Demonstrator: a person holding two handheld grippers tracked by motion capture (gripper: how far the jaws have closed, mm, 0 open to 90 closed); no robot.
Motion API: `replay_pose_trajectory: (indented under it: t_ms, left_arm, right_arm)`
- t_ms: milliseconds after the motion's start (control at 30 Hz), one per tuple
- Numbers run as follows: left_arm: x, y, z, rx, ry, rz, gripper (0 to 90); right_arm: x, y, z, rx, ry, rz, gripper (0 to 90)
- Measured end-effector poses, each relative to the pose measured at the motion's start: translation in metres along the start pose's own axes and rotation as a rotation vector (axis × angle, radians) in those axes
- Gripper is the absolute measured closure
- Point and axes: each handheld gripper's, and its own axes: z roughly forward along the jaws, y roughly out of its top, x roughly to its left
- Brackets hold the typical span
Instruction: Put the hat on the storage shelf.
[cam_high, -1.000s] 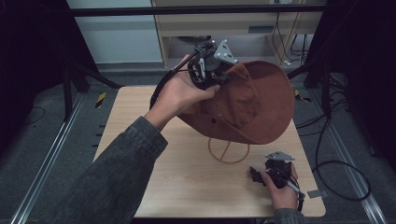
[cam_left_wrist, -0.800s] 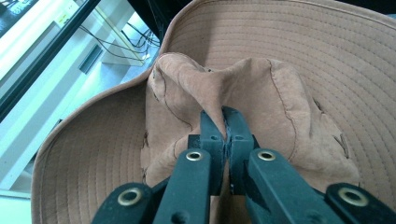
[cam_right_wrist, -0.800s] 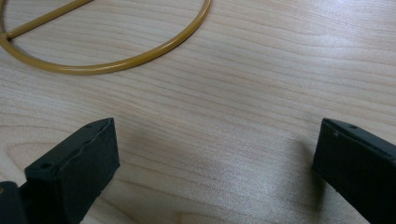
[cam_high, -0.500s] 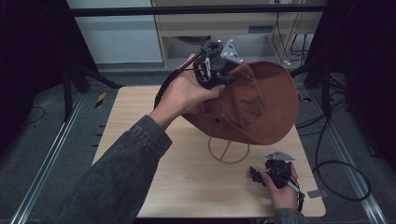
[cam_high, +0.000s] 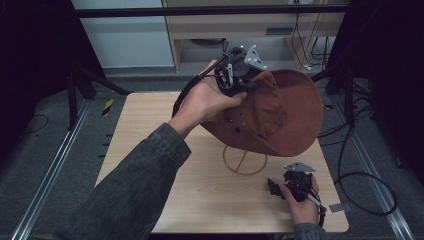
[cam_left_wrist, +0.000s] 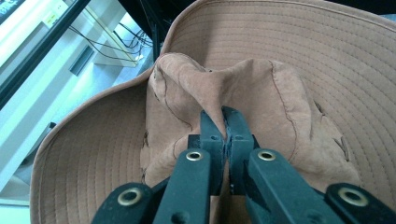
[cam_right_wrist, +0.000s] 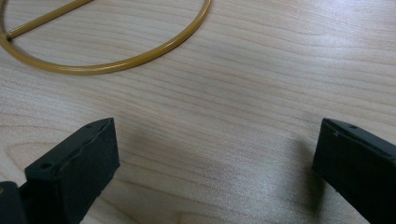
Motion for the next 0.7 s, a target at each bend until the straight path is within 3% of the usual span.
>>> replay_pose_trajectory:
  t_ms: [700]
  left_arm:
    - [0.005, -0.012, 0.027, 0.028, -0.029, -0.032, 88.0]
  right_arm:
    - [0.000, 0.000, 0.000, 0.000, 0.000, 0.005, 0.4]
